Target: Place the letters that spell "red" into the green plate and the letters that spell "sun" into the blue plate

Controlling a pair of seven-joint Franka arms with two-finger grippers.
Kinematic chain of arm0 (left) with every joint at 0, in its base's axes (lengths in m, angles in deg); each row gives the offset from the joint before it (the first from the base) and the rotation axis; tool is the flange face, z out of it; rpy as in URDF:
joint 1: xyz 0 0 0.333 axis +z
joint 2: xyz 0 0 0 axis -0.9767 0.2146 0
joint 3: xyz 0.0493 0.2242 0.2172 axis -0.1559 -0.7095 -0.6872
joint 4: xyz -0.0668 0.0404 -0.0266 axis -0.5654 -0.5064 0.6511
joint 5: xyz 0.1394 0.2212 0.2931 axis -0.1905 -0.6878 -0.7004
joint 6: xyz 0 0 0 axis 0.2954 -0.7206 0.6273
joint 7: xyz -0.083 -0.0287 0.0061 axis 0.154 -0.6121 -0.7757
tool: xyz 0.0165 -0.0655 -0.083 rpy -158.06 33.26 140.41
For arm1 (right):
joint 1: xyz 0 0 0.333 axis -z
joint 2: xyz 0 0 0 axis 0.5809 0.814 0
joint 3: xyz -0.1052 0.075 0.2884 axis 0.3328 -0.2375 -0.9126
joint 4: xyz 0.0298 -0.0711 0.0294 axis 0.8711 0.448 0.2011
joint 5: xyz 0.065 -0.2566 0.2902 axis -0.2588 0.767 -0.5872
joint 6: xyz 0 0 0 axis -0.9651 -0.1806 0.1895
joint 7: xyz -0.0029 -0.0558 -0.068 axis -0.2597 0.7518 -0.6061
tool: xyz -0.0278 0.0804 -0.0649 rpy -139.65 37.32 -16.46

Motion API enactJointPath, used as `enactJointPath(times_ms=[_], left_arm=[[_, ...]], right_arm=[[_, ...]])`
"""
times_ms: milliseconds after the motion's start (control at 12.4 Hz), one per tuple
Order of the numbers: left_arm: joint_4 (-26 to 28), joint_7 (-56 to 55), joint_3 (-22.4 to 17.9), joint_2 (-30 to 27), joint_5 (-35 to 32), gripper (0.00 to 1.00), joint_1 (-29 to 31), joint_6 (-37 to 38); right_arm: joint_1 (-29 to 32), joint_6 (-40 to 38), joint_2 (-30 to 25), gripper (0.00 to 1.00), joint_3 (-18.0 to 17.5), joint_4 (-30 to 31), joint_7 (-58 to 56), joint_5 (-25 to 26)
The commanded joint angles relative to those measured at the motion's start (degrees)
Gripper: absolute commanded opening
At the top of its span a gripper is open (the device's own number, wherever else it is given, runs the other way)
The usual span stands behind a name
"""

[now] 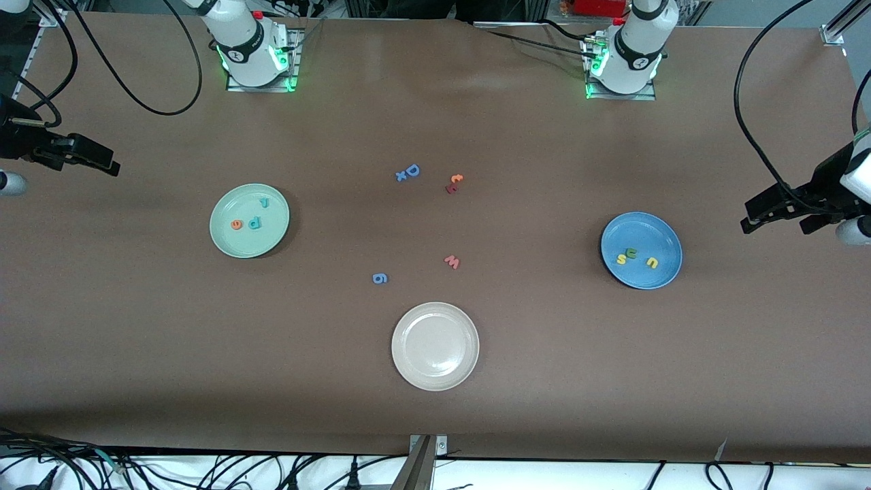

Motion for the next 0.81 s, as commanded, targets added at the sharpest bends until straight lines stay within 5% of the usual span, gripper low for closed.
enactJointPath(times_ms=[0,161,725], left_arm=[[3.5,-0.5,8.4,-3.8,-3.2,1.00,6.7,-1.1],[7.9,-1.1,14.4,-7.3,-6.2,1.00,10.1,-3.1],[14.3,-1.0,14.6,-12.4,-6.3,1.00,11.0,-4.0]], right_arm=[[0.5,-1.2,0.5,1.00,-0.1,-1.4,-0.8,-1.1],[0.5,-1.2,0.5,1.00,-0.1,-1.4,-0.9,-1.1],[0.5,-1.2,0.5,1.00,0.0,-1.4,-0.8,-1.1]])
